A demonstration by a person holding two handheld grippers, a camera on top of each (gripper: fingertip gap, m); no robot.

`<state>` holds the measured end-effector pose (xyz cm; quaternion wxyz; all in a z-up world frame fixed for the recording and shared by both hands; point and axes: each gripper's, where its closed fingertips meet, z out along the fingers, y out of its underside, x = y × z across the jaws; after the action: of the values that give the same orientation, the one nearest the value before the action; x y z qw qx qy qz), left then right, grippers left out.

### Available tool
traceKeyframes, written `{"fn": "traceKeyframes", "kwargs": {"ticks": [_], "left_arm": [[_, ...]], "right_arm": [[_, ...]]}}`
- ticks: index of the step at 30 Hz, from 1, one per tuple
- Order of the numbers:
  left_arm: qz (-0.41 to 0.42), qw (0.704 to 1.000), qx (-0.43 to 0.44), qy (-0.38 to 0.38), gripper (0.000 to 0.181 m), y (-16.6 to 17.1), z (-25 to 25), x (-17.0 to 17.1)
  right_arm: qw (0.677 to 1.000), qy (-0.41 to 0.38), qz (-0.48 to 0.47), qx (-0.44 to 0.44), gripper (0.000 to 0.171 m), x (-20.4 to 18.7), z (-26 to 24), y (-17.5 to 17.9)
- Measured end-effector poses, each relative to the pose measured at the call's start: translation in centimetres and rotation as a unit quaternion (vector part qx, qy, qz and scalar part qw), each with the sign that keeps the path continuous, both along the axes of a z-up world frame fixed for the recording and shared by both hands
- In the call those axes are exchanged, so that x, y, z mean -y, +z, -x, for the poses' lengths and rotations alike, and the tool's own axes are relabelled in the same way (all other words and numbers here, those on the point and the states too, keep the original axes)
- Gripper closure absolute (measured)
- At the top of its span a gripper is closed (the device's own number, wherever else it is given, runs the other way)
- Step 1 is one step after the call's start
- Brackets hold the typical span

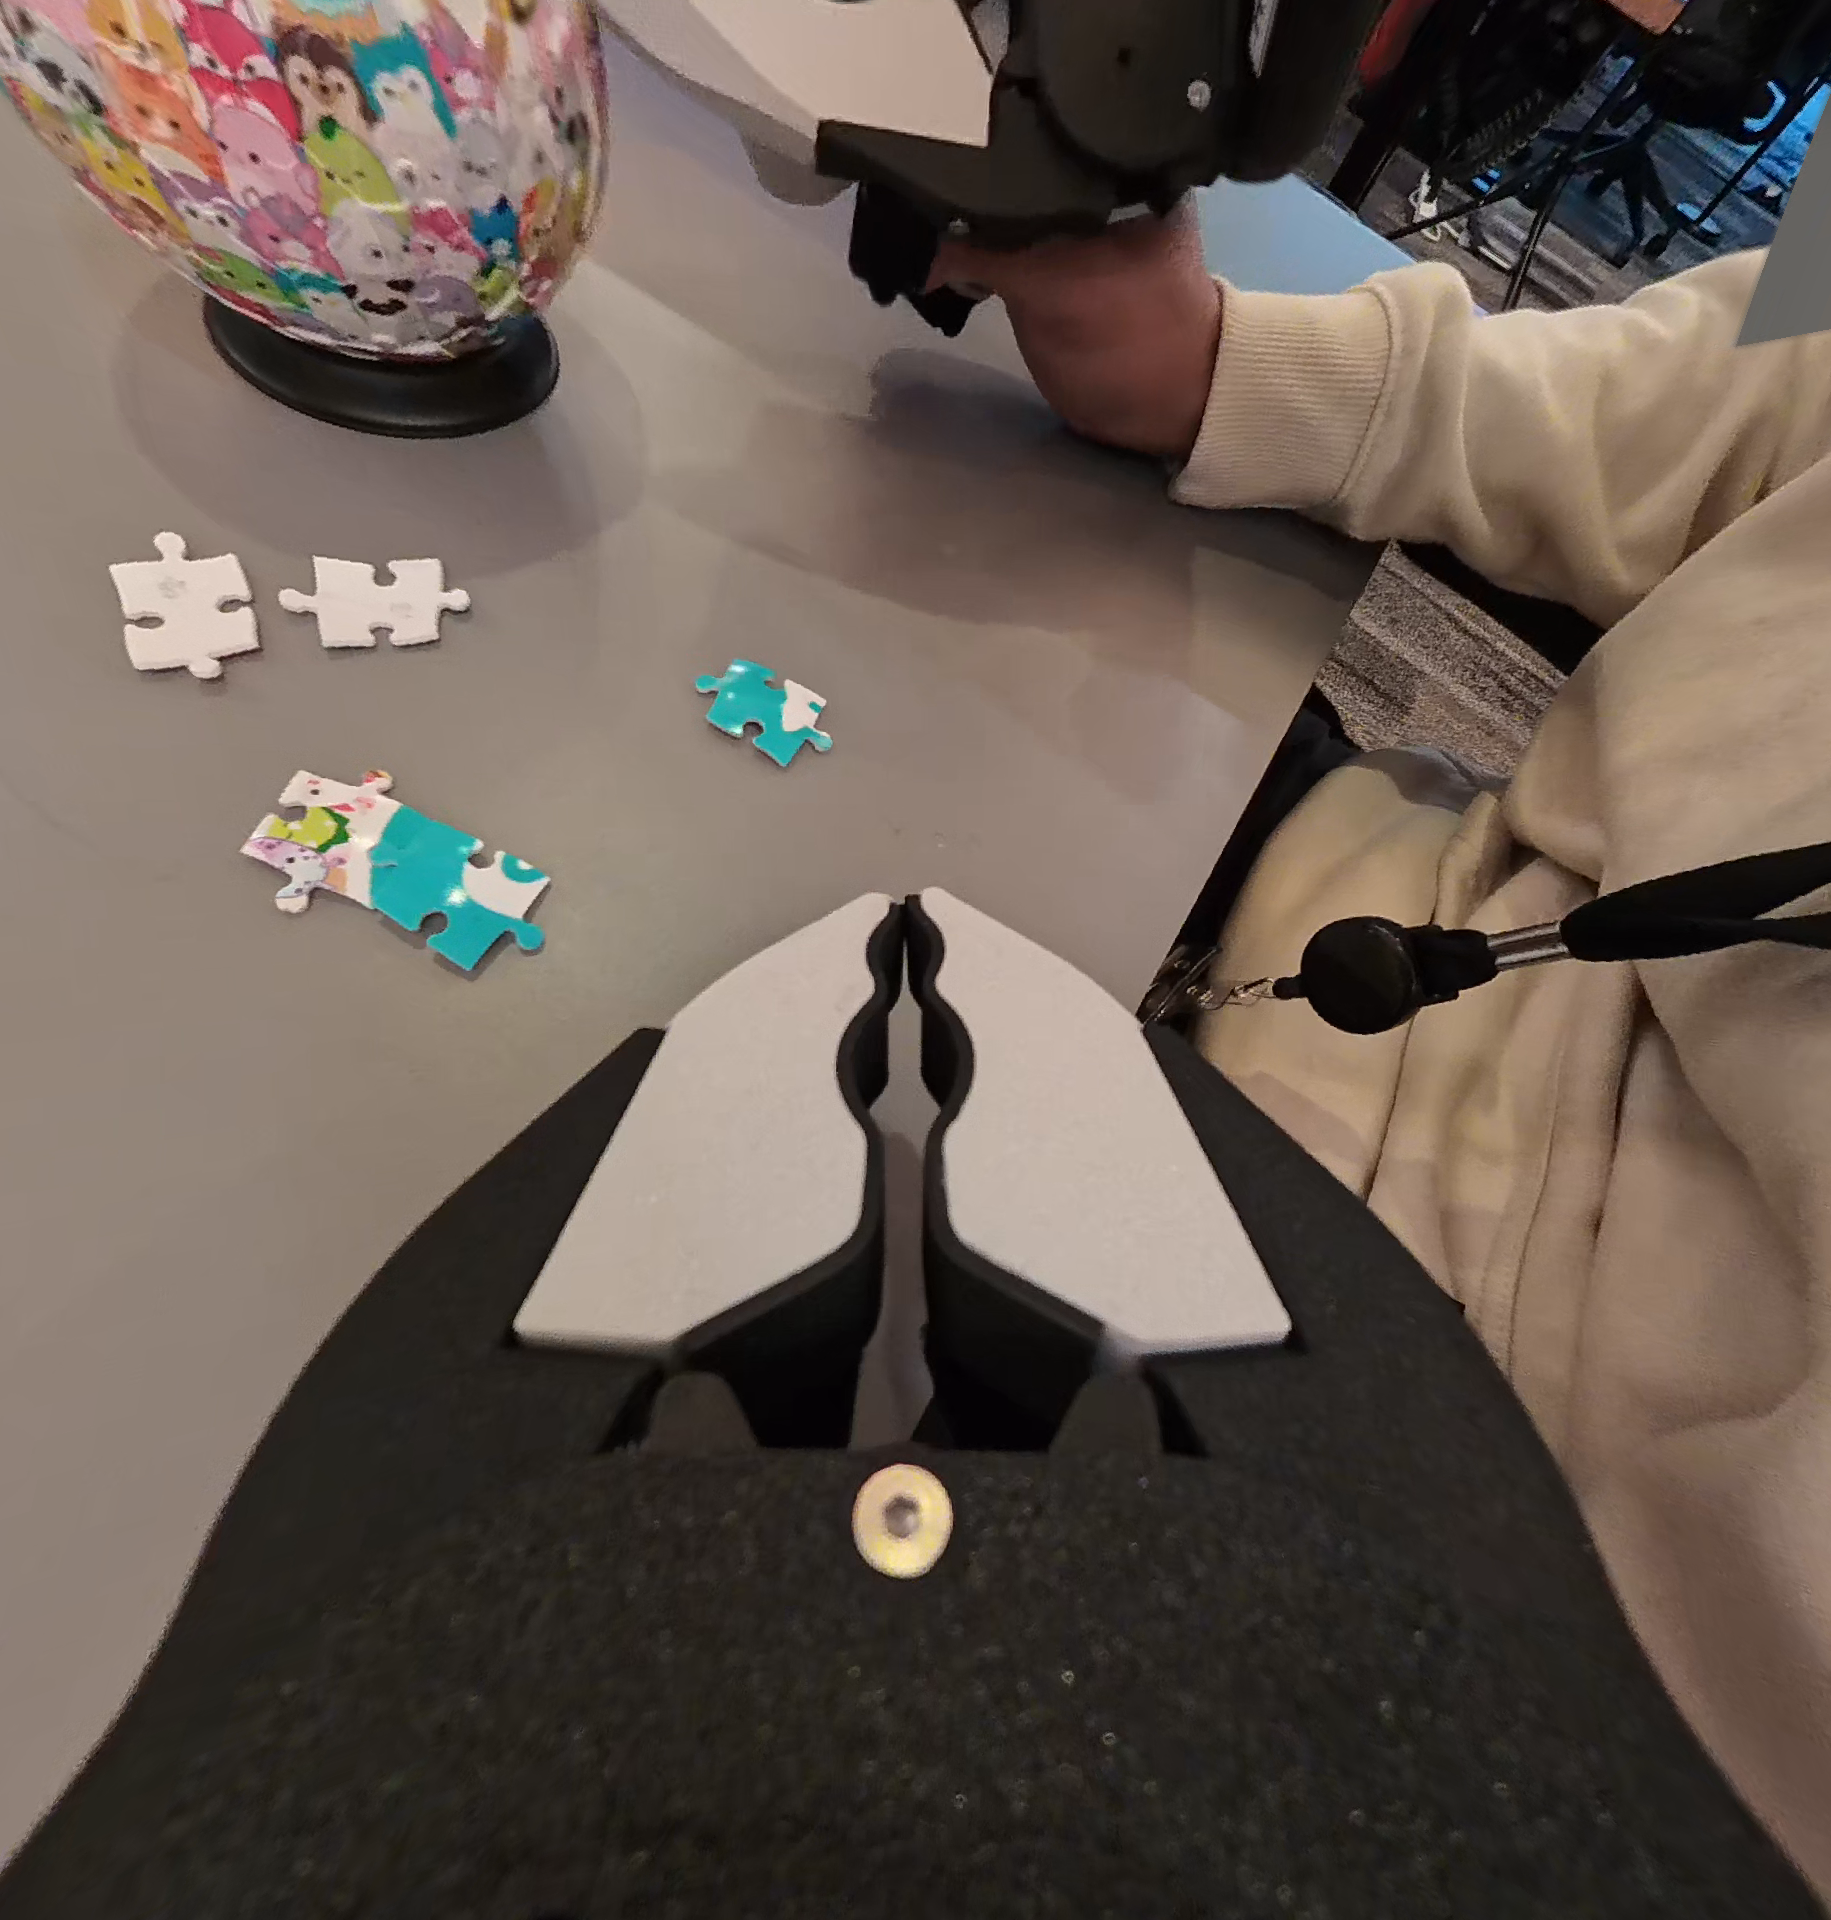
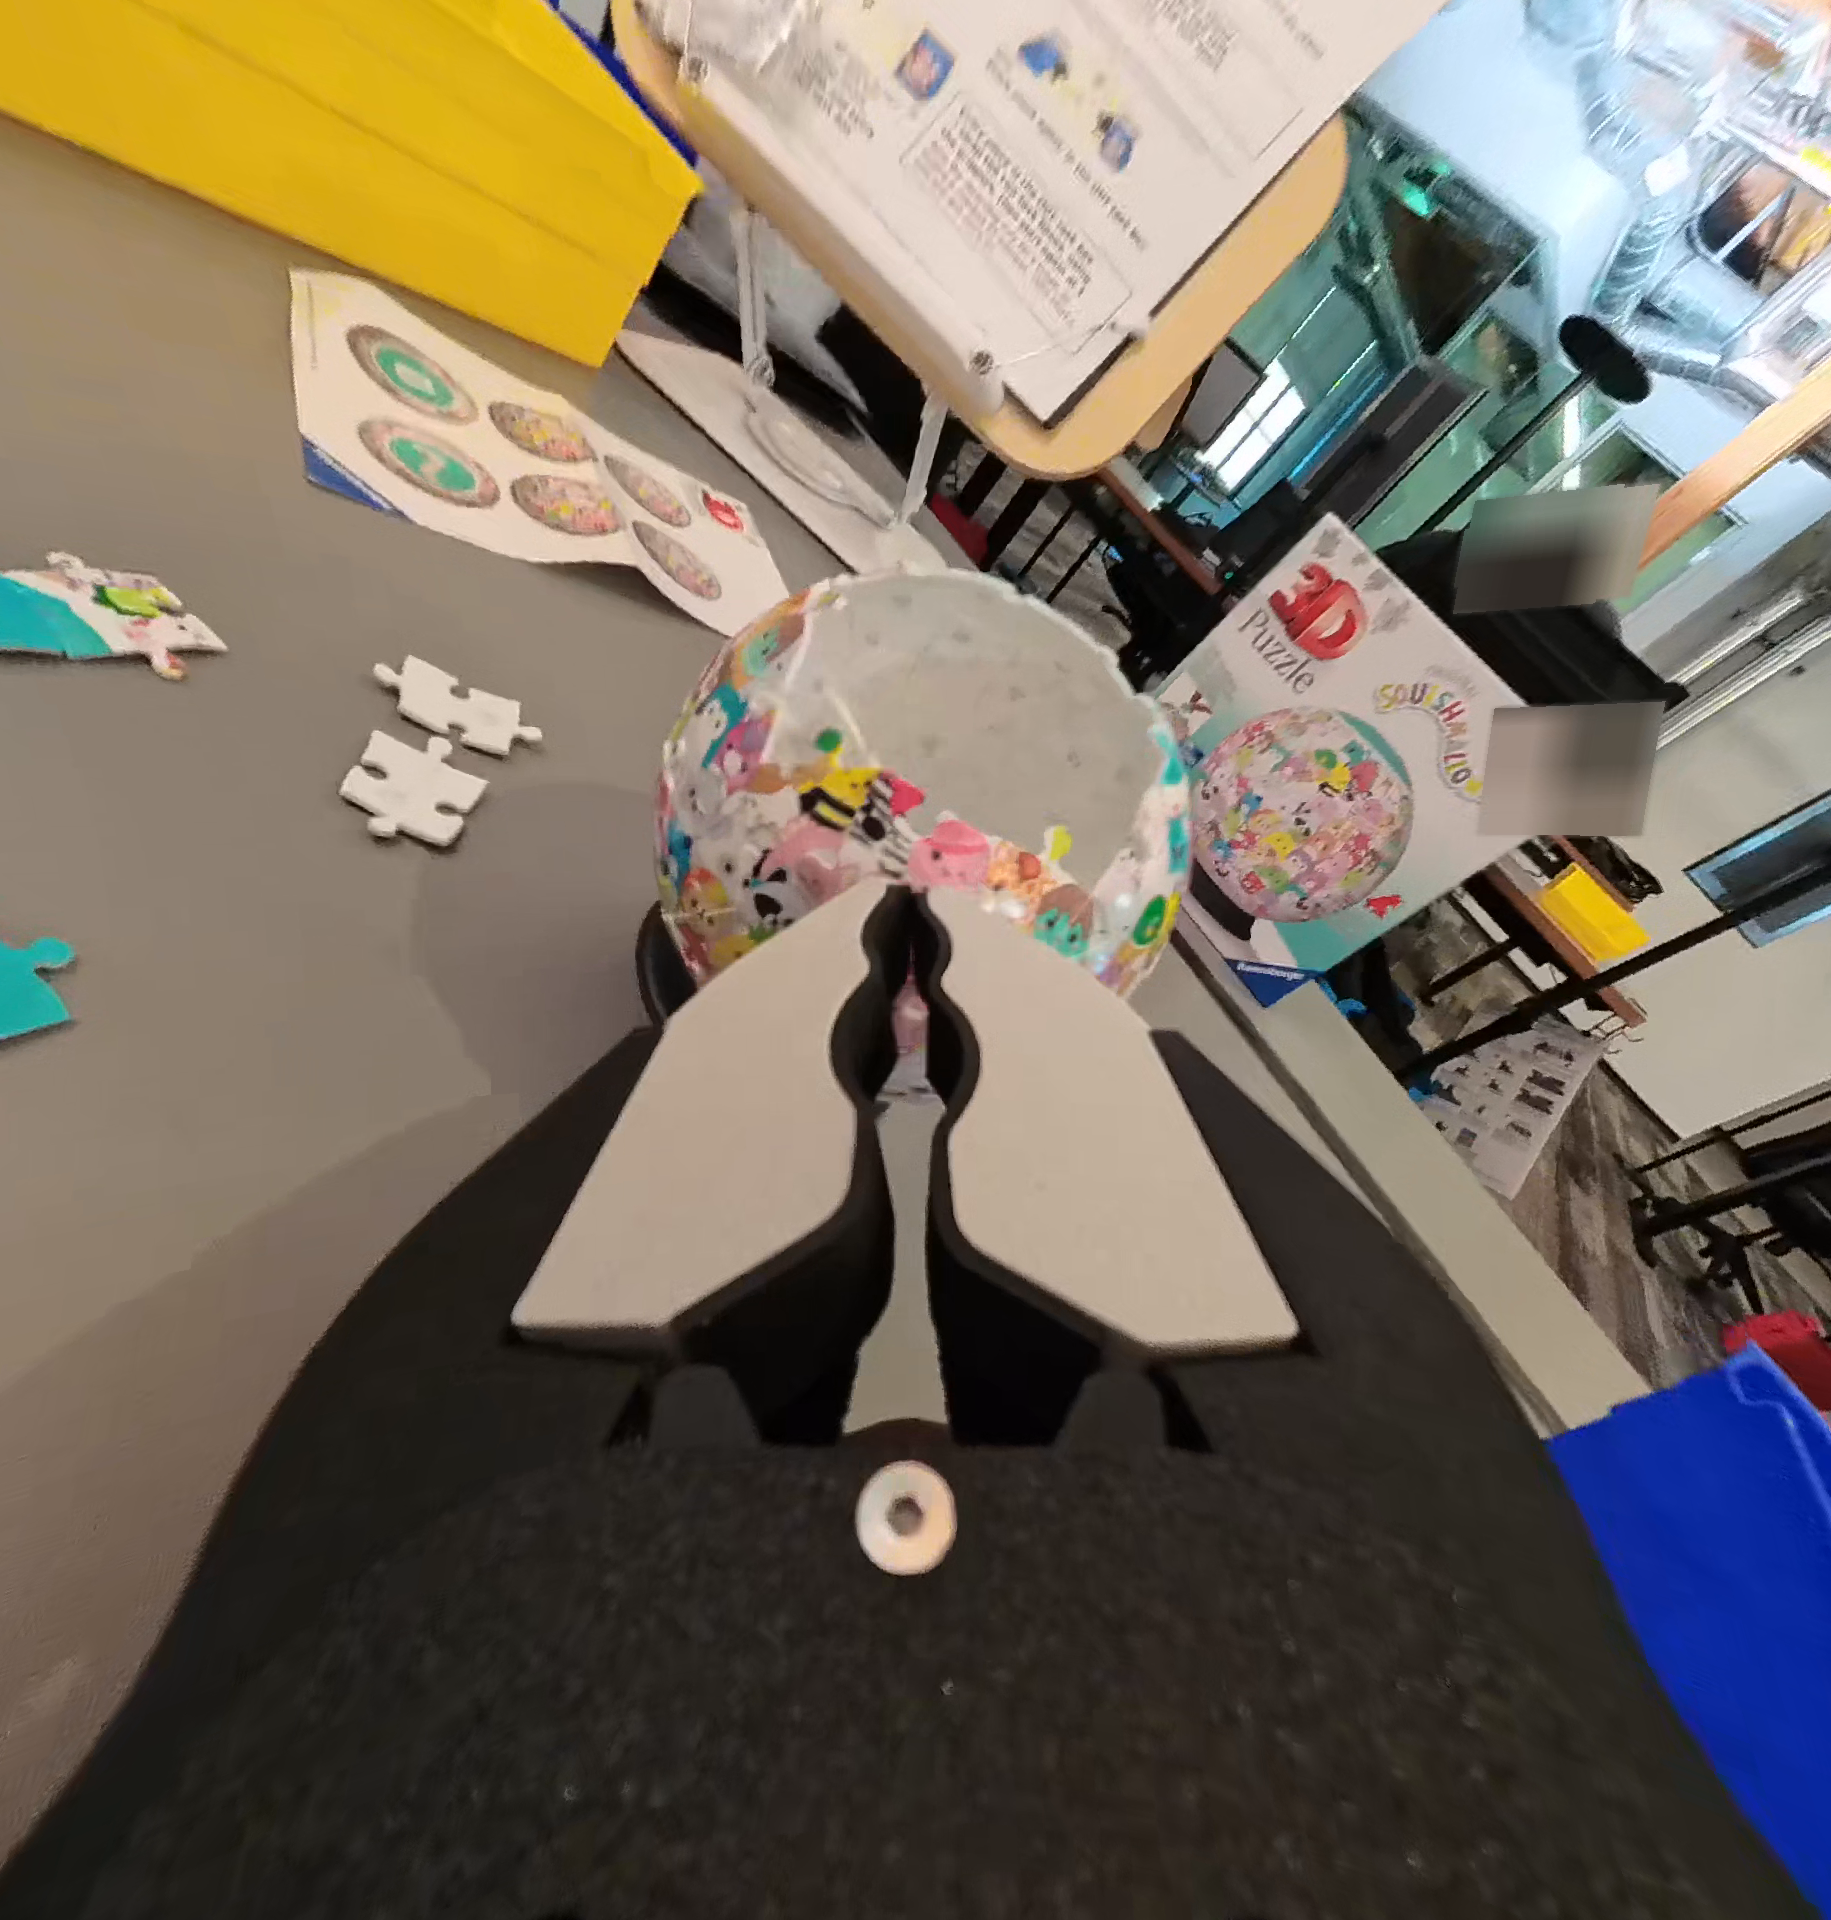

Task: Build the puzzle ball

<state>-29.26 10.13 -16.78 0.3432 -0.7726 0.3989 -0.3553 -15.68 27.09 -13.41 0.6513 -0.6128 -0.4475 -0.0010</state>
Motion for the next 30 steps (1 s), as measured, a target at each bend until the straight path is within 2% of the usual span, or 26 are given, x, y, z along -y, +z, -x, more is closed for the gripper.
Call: {"fn": "traceKeyframes", "kwargs": {"ticks": [5, 8, 13, 17, 19, 21, 22, 23, 24, 25, 26, 28, 29, 30], "left_arm": [[-0.004, 1.0, -0.002, 0.004, 0.181, 0.0, 0.1, -0.1], [0.004, 1.0, 0.0, 0.008, 0.181, -0.2, 0.3, -0.4], [0.004, 1.0, -0.003, 0.02, 0.181, -0.5, 0.8, -1.0], [0.007, 0.999, 0.004, 0.037, 0.181, -0.3, 1.2, -2.5], [0.001, 0.999, 0.03, 0.039, 0.176, 0.6, 0.8, -3.4], [-0.012, 0.998, 0.052, 0.038, 0.163, 1.5, 0.2, -4.3], [-0.022, 0.997, 0.057, 0.038, 0.154, 1.7, -0.1, -4.6], [-0.034, 0.997, 0.058, 0.038, 0.141, 1.8, -0.4, -4.8], [-0.047, 0.997, 0.058, 0.035, 0.119, 1.8, -0.8, -4.7], [-0.062, 0.996, 0.056, 0.039, 0.103, 1.6, -1.1, -4.5], [-0.075, 0.995, 0.051, 0.042, 0.101, 1.4, -1.3, -4.2], [-0.078, 0.996, 0.049, 0.013, 0.109, 1.1, -2.1, -2.6], [-0.066, 0.997, 0.048, -0.006, 0.117, 0.9, -2.5, -1.8], [-0.059, 0.997, 0.051, -0.025, 0.149, 1.1, -2.9, -0.9]], "right_arm": [[1.0, -0.002, -0.02, -0.006, 0.171, 0.7, -0.8, 0.7], [1.0, 0.011, -0.001, -0.021, 0.171, 1.2, -1.7, 0.6], [0.99, 0.068, 0.112, -0.043, 0.171, 2.6, -3.2, -0.7], [0.971, 0.085, 0.208, -0.079, 0.136, 2.8, -4.5, -1.6], [0.957, 0.09, 0.26, -0.092, 0.13, 3.0, -4.6, -2.7], [0.949, 0.074, 0.297, -0.079, 0.116, 3.2, -4.8, -4.0], [0.946, 0.072, 0.307, -0.068, 0.114, 3.6, -4.7, -4.3], [0.944, 0.069, 0.318, -0.059, 0.106, 4.0, -4.6, -4.6], [0.94, 0.056, 0.332, -0.061, 0.085, 4.2, -4.5, -4.8], [0.932, 0.058, 0.35, -0.068, 0.079, 4.9, -4.2, -5.1], [0.927, 0.065, 0.363, -0.07, 0.079, 5.7, -3.9, -5.2], [0.928, 0.057, 0.362, -0.063, 0.081, 7.0, -3.7, -5.3], [0.928, 0.051, 0.365, -0.052, 0.089, 7.7, -3.8, -5.6], [0.925, 0.052, 0.373, -0.045, 0.1, 8.4, -3.8, -6.0]]}}
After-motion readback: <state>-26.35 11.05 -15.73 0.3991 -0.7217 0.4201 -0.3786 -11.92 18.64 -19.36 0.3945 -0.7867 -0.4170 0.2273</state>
